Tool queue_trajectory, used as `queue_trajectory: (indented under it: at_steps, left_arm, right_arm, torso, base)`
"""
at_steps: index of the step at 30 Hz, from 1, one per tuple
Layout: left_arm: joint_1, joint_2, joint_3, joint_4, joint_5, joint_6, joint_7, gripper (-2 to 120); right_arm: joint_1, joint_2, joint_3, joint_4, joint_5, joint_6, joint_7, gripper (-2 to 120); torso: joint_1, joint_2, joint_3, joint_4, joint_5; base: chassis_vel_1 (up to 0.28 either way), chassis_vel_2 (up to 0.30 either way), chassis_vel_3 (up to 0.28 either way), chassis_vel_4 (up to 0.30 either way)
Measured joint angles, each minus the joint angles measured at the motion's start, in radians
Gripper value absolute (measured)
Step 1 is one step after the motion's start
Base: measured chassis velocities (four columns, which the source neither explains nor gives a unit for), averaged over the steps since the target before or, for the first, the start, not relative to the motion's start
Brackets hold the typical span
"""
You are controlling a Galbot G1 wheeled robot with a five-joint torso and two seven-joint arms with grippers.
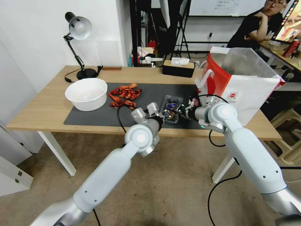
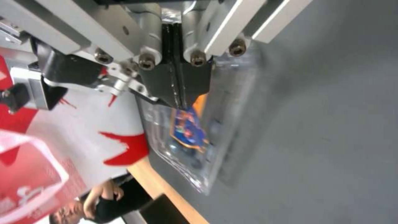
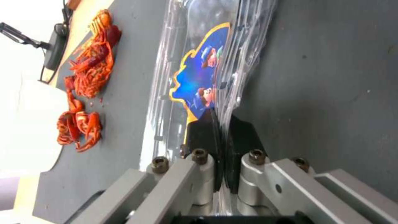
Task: Close the takeout container lid, then place the container into the takeout bag.
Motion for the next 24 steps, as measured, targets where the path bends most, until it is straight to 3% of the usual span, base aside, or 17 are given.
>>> queue_trajectory:
  at_steps: [9, 11, 12, 13, 16, 17, 20, 21, 23, 24]
  left_arm:
    - [0.119, 0.097, -0.097, -0.120, 0.001, 0.000, 0.026, 0]
    - [0.177, 0.149, -0.136, -0.169, 0.020, 0.005, 0.059, 0]
    - [0.241, 0.196, -0.175, -0.207, 0.089, -0.008, 0.111, 0]
    - [0.241, 0.196, -0.175, -0.207, 0.089, -0.008, 0.111, 0]
    - [0.385, 0.275, -0.240, -0.258, 0.337, -0.061, 0.213, 0]
    - [0.385, 0.275, -0.240, -0.258, 0.337, -0.061, 0.213, 0]
    - [0.518, 0.326, -0.283, -0.267, 0.606, -0.160, 0.267, 5]
    - [0.518, 0.326, -0.283, -0.267, 0.606, -0.160, 0.267, 5]
    - [0.583, 0.345, -0.302, -0.247, 0.789, -0.234, 0.269, 17]
    - [0.601, 0.348, -0.308, -0.240, 0.831, -0.253, 0.267, 21]
  right_arm:
    - [0.006, -0.006, 0.000, 0.000, -0.001, 0.002, -0.009, 0]
    - [0.006, -0.006, 0.001, -0.001, 0.000, 0.002, -0.014, 0]
    - [0.006, -0.005, 0.003, -0.001, 0.003, 0.001, -0.020, 0]
    - [0.006, -0.005, 0.003, -0.001, 0.003, 0.001, -0.020, 0]
    - [0.001, -0.009, 0.015, 0.009, 0.010, 0.001, -0.029, 0]
    - [0.001, -0.009, 0.015, 0.009, 0.010, 0.001, -0.029, 0]
    - [-0.005, -0.016, 0.026, 0.019, 0.017, 0.001, -0.040, 0]
    - [-0.005, -0.016, 0.026, 0.019, 0.017, 0.001, -0.040, 0]
    - [-0.005, -0.016, 0.030, 0.020, 0.019, 0.001, -0.044, 0]
    - [-0.005, -0.015, 0.031, 0.020, 0.020, 0.001, -0.047, 0]
  torso:
    - [0.000, 0.000, 0.000, -0.0004, -0.0003]
    - [0.000, 0.000, 0.000, -0.0002, -0.0006]
    - [0.000, 0.000, 0.000, -0.0003, -0.0002]
    - [0.000, 0.000, 0.000, -0.0003, -0.0002]
    - [0.000, 0.000, 0.000, 0.0000, -0.0003]
    - [0.000, 0.000, 0.000, 0.0000, -0.0003]
    - [0.000, 0.001, 0.000, -0.0003, 0.0001]
    - [0.000, 0.001, 0.000, -0.0003, 0.0001]
    - [0.000, 0.000, 0.000, -0.0002, -0.0003]
    - [0.000, 0.000, 0.000, -0.0001, -0.0003]
  base:
    - [0.000, 0.000, 0.000, 0.000]
    - [0.000, 0.000, 0.000, 0.000]
    - [0.000, 0.000, 0.000, 0.000]
    - [0.000, 0.000, 0.000, 0.000]
    - [0.000, 0.000, 0.000, 0.000]
    - [0.000, 0.000, 0.000, 0.000]
    - [0.000, 0.000, 0.000, 0.000]
    - [0.000, 0.000, 0.000, 0.000]
    - [0.000, 0.000, 0.000, 0.000]
    - [0.000, 0.000, 0.000, 0.000]
